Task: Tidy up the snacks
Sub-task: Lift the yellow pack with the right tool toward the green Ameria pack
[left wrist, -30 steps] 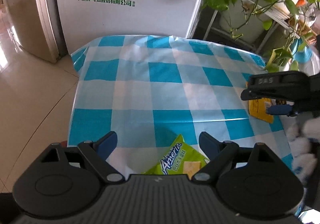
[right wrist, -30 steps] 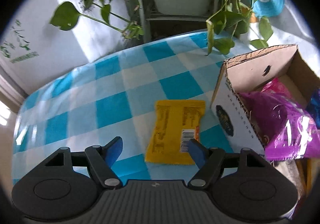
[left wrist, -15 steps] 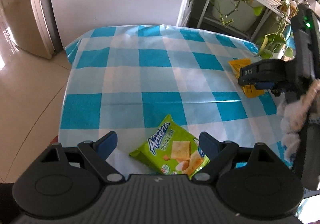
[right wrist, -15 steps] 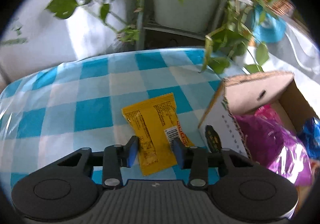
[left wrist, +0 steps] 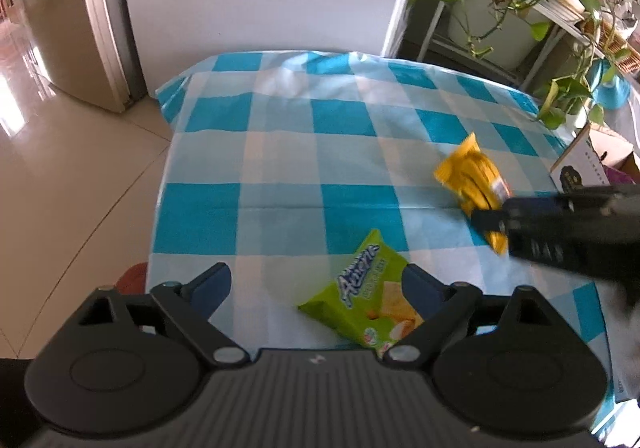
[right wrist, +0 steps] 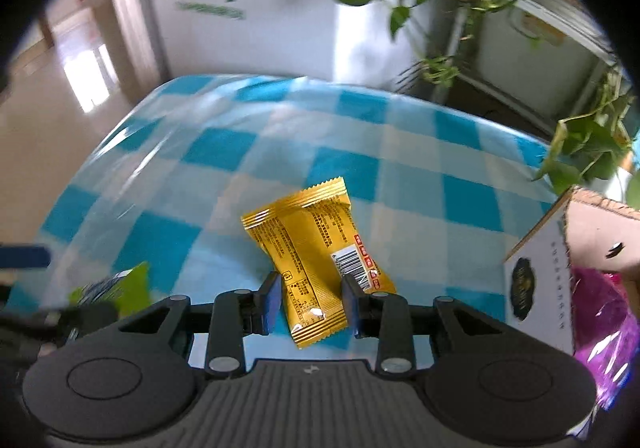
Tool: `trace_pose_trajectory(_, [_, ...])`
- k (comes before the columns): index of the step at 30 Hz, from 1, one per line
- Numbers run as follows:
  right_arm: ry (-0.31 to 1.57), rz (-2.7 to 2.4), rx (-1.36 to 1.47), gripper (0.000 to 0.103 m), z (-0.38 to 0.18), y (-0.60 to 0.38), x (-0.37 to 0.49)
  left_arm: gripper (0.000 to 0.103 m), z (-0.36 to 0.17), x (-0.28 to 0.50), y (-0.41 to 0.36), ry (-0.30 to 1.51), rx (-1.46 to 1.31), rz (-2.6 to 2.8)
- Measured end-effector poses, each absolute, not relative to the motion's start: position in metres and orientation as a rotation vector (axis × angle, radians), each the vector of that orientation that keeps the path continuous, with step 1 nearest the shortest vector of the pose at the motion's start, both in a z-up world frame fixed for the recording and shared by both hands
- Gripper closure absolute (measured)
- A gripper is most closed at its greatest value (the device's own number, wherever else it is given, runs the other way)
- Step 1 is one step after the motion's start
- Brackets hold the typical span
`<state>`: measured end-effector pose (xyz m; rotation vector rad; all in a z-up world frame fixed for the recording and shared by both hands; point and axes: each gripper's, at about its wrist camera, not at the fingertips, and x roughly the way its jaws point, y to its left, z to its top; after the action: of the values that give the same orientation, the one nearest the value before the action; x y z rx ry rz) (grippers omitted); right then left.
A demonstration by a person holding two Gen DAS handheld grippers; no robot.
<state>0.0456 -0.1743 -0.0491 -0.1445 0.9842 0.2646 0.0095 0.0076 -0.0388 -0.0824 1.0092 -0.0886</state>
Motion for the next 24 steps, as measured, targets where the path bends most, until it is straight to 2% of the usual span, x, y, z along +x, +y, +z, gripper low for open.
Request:
trace_pose_trajectory(10, [1.036,0.400,-0.190,0.065,-0.043,-0.133,-0.002,0.011,-0.031,-0.005,0.030,0.961,-0.086,-0.040])
trace_pose_trajectory(13, [1.075,0.408,-0.124,0.070,-0.040,-0.128,-0.014,0.011,-0.030,-0.009,0.036,0.954,-0.088,-0.028])
trace_pose_trajectory(18, [1.108,0.211,0.016,0.070,-0.035,-0.147,-0.027,0.011,-0.035,-0.012,0.028,0.962,-0.056,-0.079])
trace_pose_trajectory(24, [1.047,0.181,0.103,0.063,-0.034,-0.169,-0.026,0.011,-0.040,-0.014,0.010,0.973,-0.007,-0.128])
